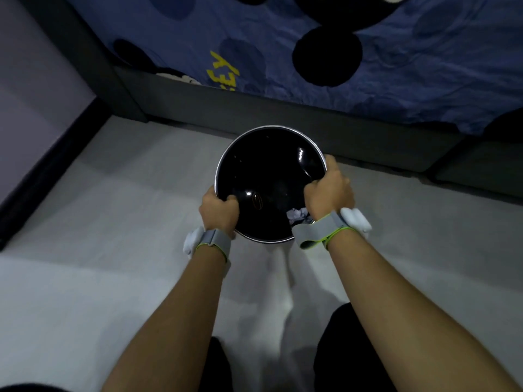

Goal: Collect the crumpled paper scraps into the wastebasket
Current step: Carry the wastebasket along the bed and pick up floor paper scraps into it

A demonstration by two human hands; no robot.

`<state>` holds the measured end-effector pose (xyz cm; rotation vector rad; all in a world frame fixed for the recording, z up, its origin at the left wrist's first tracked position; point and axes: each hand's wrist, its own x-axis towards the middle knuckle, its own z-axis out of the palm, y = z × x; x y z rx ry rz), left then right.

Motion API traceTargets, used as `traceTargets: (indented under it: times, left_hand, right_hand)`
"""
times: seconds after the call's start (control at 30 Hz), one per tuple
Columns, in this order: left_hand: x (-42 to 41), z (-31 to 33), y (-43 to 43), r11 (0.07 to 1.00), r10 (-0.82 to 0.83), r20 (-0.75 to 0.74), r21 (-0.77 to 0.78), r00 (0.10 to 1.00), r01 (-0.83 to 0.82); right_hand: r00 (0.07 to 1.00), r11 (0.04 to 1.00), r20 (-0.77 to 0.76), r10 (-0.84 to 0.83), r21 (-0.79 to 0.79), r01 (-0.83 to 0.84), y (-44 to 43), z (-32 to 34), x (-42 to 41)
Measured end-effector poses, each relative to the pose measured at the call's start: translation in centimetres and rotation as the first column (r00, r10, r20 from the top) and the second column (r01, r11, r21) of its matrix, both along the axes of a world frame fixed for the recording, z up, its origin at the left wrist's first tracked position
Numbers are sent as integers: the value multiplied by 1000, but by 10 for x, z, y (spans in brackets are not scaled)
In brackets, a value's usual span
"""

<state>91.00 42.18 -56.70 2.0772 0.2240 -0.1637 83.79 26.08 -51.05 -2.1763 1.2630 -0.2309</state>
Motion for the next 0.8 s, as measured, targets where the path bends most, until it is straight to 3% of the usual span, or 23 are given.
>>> traceTargets:
  times: [0.23, 0.33, 0.37, 0.4, 0.47, 0.5, 0.57, 0.63, 0.7, 0.8]
  left_hand:
    - [5, -9, 11, 993, 40, 9, -111, 999, -39]
    - [11, -26, 15, 885, 370, -46, -285, 928, -367]
    - [13, -36, 18, 855, 446, -73, -259, 892, -448]
    - [16, -49, 23, 888, 432, -58, -146, 900, -436]
    - [17, -75, 31, 972, 157, -35, 181, 987, -148]
    - [16, -91, 32, 944, -16, -98, 327, 995, 48]
    - [15, -125, 37, 752, -278, -301, 523, 912, 401]
    - [15, -147, 43, 549, -433, -414, 584, 801, 599]
    - [11, -148, 47, 544, -438, -433, 571, 788, 615]
    - [4, -139, 54, 680, -373, -335, 536, 865, 501]
  right_hand:
    - [999, 998, -31, 44, -38, -45, 4, -3, 12]
    - [998, 998, -38, 46, -43, -48, 4, -3, 13]
    - [998, 998, -43, 48, -47, -50, 3, -4, 13]
    - [998, 997, -42, 49, -52, -51, 3, -4, 13]
    - [998, 997, -30, 47, -53, -49, 2, -5, 13]
    - [999, 997, -25, 47, -54, -48, 1, -5, 15]
    - [998, 997, -36, 46, -53, -48, 2, -5, 17]
    - [998, 997, -45, 44, -56, -47, 2, -5, 19]
    - [998, 997, -50, 45, -58, -48, 2, -4, 19]
    - [997, 997, -60, 38, -59, -41, 3, -3, 18]
